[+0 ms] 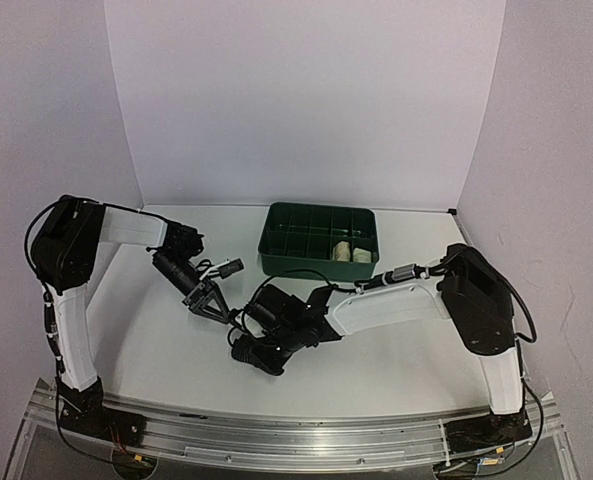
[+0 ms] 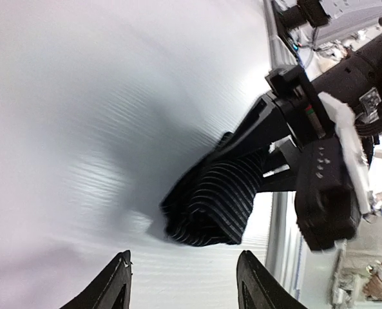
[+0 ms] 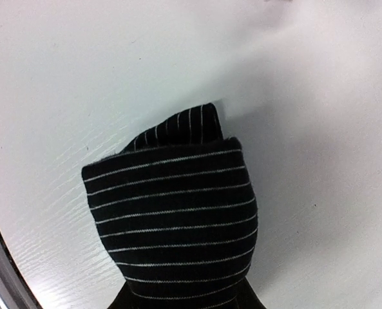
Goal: Roll the underwear
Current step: Pick up the underwear from the center of the board.
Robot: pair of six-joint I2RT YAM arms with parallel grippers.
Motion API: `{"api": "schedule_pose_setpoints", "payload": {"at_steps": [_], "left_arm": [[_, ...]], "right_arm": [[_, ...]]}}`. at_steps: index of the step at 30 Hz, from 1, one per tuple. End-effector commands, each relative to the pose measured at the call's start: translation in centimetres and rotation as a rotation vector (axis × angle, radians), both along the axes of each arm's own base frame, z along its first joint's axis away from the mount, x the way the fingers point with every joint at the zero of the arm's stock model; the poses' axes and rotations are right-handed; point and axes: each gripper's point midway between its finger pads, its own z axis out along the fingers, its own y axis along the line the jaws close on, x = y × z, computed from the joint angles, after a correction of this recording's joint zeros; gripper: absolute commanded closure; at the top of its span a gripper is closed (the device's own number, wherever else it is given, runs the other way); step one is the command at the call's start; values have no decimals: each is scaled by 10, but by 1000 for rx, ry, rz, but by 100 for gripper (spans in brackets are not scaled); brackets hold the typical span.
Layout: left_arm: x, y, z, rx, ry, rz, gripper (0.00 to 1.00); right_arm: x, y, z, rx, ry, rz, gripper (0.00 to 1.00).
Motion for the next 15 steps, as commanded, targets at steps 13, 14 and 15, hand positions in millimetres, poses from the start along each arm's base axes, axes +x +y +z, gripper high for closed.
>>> {"api": "schedule_pose_setpoints", "payload": {"at_steps": [13,14,15], "left_arm": [[-17,20,-28,129,-30,102,45],[-20,20,-27,120,-26,105,45],[-22,20,-25,111,-24,107,45]], "right_arm": [[-18,-41,-63,-123,444,-324,100],[-14,-41,-60,-111,460,-353,100],[-9,-40,-55,-94,473,-379,100]]}}
